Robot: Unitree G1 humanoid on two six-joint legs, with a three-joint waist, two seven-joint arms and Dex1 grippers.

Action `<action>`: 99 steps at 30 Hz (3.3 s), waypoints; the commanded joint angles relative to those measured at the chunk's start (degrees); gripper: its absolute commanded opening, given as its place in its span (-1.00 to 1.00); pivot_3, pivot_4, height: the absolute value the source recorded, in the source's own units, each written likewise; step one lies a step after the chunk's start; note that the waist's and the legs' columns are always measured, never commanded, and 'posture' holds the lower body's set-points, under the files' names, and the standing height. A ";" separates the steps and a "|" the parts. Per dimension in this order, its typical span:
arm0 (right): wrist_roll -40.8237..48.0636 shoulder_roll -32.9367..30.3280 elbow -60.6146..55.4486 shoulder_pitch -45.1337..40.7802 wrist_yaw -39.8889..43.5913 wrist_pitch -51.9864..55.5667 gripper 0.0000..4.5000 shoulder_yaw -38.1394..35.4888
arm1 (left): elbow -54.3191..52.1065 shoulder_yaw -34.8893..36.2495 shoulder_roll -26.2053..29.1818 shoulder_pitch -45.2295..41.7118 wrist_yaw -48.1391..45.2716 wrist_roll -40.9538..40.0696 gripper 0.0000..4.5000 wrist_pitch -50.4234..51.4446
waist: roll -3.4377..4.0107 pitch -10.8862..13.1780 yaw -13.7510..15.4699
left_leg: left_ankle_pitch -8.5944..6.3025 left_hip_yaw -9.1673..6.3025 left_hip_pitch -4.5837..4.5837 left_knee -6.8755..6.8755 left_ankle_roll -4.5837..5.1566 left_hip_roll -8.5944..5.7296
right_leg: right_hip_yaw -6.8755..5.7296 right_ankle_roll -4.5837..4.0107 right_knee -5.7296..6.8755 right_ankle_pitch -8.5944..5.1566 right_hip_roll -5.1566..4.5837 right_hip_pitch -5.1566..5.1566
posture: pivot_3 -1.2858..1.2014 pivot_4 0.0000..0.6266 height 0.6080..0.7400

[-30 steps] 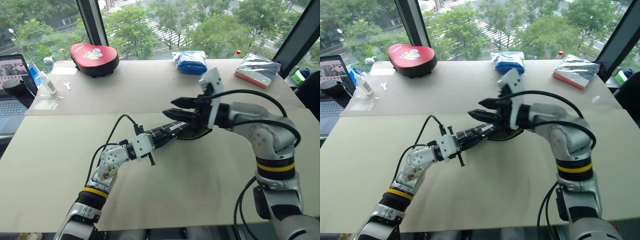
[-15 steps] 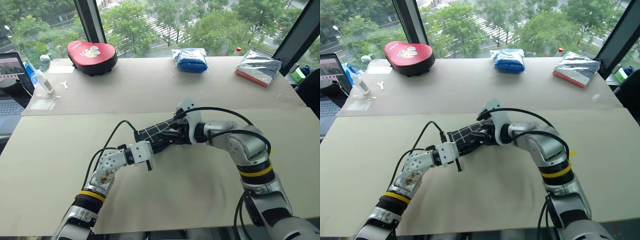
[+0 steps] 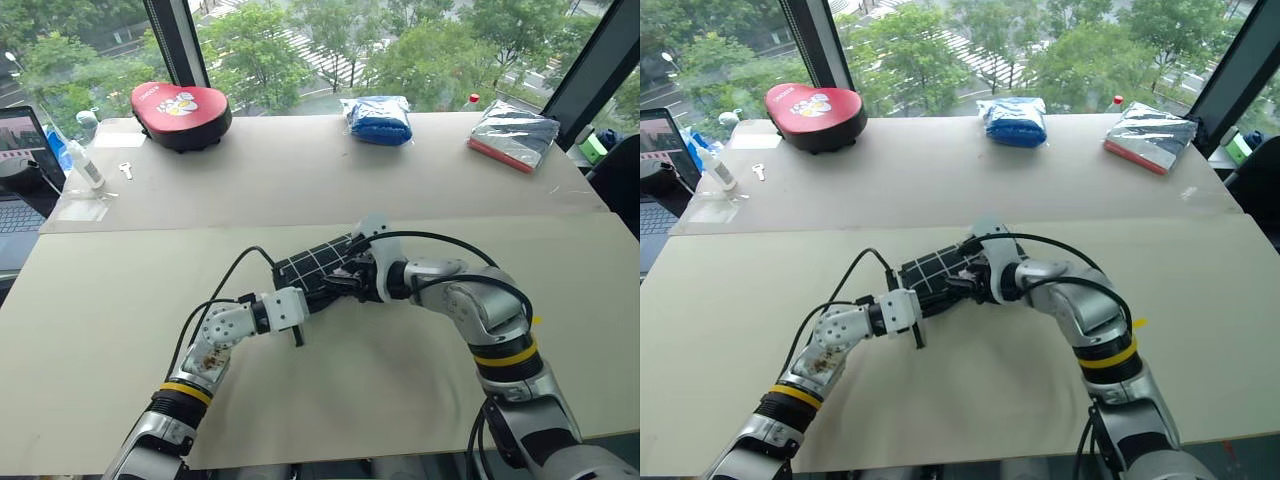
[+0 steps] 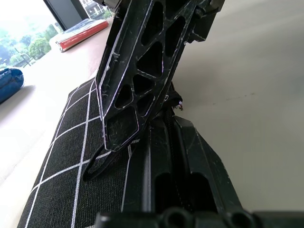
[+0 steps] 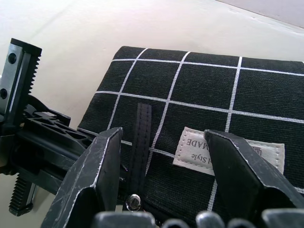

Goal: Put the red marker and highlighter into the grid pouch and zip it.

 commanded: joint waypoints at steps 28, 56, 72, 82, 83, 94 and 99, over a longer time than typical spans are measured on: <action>0.72 -4.62 4.24 -2.24 5.98 -6.12 -0.30 -4.31 | -2.08 1.38 -0.71 -1.67 1.62 -0.69 -1.00 -1.43 | -0.01 -0.03 -0.12 | 0.02 0.02 0.11 0.01 -0.03 0.01 | 0.02 -0.01 0.06 0.00 0.01 0.05 | 0.03 -0.52 1.00; 4.53 -1.21 4.28 -0.22 1.59 -4.45 0.26 -9.25 | -2.02 2.02 -1.37 -1.80 0.70 -0.50 -1.00 -1.24 | -0.01 -0.03 -0.06 | 0.01 0.01 0.07 0.04 -0.02 0.03 | 0.01 -0.01 0.07 0.01 0.01 0.04 | 0.03 -0.52 1.00; 5.32 0.39 4.20 -1.86 0.71 -2.32 0.99 -9.63 | -1.98 1.74 -1.66 -1.74 1.36 -0.52 -1.00 -1.35 | 0.00 -0.04 -0.15 | -0.04 0.01 -0.03 0.31 0.08 0.01 | 0.05 0.05 0.19 0.05 0.01 0.02 | 0.03 -0.52 1.00; 7.77 0.68 1.40 -1.61 4.26 0.42 0.99 -5.59 | -1.83 1.77 -1.74 -1.77 1.65 -0.47 -1.00 -1.32 | 0.00 -0.04 -0.15 | -0.05 0.01 -0.03 0.33 0.09 0.02 | 0.05 0.05 0.21 0.05 0.01 0.02 | 0.03 -0.52 1.00; 7.65 0.57 1.30 -1.42 4.30 0.36 0.99 -5.15 | -1.94 1.77 -1.71 -1.69 1.68 -0.47 -1.00 -1.29 | 0.00 -0.04 -0.14 | -0.05 0.01 -0.03 0.33 0.09 0.02 | 0.05 0.05 0.22 0.05 0.01 0.02 | 0.03 -0.52 1.00; 3.13 1.02 6.09 -2.36 2.39 -4.25 -0.24 -3.45 | -2.40 1.59 -1.74 -1.37 1.87 -0.48 -1.00 -1.10 | 0.00 -0.04 -0.11 | -0.04 0.01 -0.02 0.35 0.08 0.00 | 0.05 0.05 0.27 0.05 0.01 0.01 | 0.03 -0.52 1.00; 3.06 0.42 5.73 -2.02 3.32 -4.44 -0.97 -4.00 | -2.65 1.53 -1.79 -1.33 2.11 -0.32 -1.00 -0.97 | 0.00 -0.04 -0.16 | -0.05 0.01 -0.01 0.36 0.08 0.01 | 0.05 0.05 0.27 0.04 0.01 0.01 | 0.03 -0.52 1.00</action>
